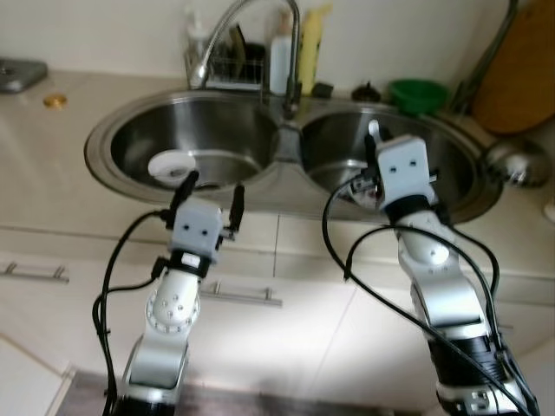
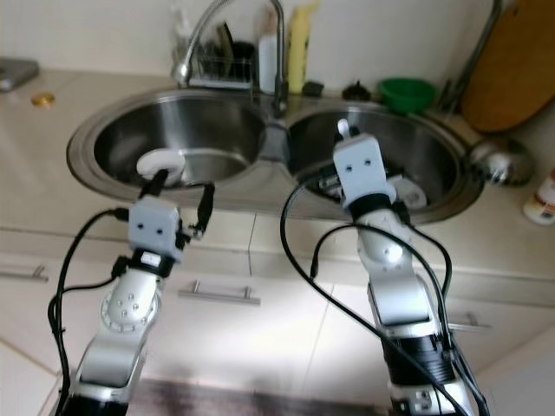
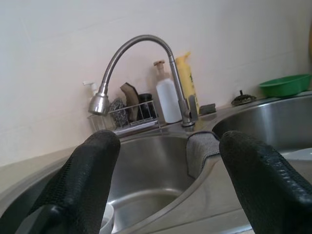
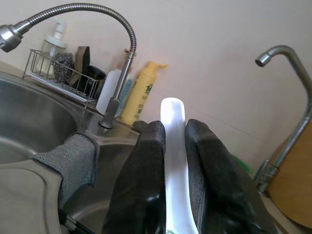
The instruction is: Kitchen organization
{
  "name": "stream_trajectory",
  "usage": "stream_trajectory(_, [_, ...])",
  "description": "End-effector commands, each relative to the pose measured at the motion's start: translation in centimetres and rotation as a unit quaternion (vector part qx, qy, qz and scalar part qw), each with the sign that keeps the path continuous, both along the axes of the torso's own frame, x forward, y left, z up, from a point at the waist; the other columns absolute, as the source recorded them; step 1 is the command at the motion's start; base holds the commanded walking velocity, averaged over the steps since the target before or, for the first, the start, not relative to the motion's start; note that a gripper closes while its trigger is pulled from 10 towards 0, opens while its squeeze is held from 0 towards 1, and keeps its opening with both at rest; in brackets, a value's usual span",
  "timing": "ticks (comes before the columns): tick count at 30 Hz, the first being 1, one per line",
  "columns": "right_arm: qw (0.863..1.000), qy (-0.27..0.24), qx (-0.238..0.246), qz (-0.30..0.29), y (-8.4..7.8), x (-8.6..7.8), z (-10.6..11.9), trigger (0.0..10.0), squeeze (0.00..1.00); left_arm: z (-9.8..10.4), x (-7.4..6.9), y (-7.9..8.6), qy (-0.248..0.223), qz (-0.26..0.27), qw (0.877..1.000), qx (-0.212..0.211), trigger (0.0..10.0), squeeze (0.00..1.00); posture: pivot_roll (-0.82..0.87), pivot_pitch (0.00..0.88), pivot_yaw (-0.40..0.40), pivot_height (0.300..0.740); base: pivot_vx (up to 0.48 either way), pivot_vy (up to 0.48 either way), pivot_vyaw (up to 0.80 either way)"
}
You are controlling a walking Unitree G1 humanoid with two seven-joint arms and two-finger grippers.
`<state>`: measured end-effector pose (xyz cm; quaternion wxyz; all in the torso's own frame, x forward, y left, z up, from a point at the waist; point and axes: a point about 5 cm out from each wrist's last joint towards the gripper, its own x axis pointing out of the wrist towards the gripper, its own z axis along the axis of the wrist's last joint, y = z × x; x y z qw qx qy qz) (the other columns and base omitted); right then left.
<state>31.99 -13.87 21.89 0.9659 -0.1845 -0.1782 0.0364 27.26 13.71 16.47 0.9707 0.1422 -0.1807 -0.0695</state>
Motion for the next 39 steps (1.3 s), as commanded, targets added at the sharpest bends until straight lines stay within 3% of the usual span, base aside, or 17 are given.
stream_trajectory(1, [1.0,-0.001,-0.001,0.001,0.0,0.1,0.2,10.0,0.0,0.2,0.0,0.0,-0.004,0.001,1.0,-0.001,10.0,0.0,0.06,0.0,-0.059,0.74,0.0,0.0,0.0])
stream_trajectory(16, [1.0,0.011,0.002,0.002,0.2,0.3,-0.5,10.0,0.0,0.1,-0.1,0.0,-0.005,0.0,1.0,-0.002,10.0,0.0,0.07,0.0,-0.06,0.74,0.264,0.0,0.0])
stream_trajectory(30, [1.0,0.018,0.005,-0.001,0.2,0.5,-0.7,10.0,0.0,0.1,-0.2,-0.3,-0.005,-0.004,1.0,-0.002,10.0,0.0,0.07,0.0,-0.059,0.74,0.0,0.0,0.0])
stream_trajectory(35, [0.998,0.059,0.03,0.0,-0.3,1.4,-1.6,10.0,0.0,0.2,-0.2,-0.2,-0.006,-0.004,1.0,-0.004,10.0,0.0,0.06,0.0,-0.057,0.74,0.0,0.0,0.0])
stream_trajectory(39, [0.993,0.111,0.044,-0.008,-0.7,3.2,-3.2,10.0,0.0,0.2,-0.1,-0.4,-0.007,-0.007,1.0,-0.004,10.0,0.0,0.07,0.0,-0.055,0.74,0.0,0.0,0.0])
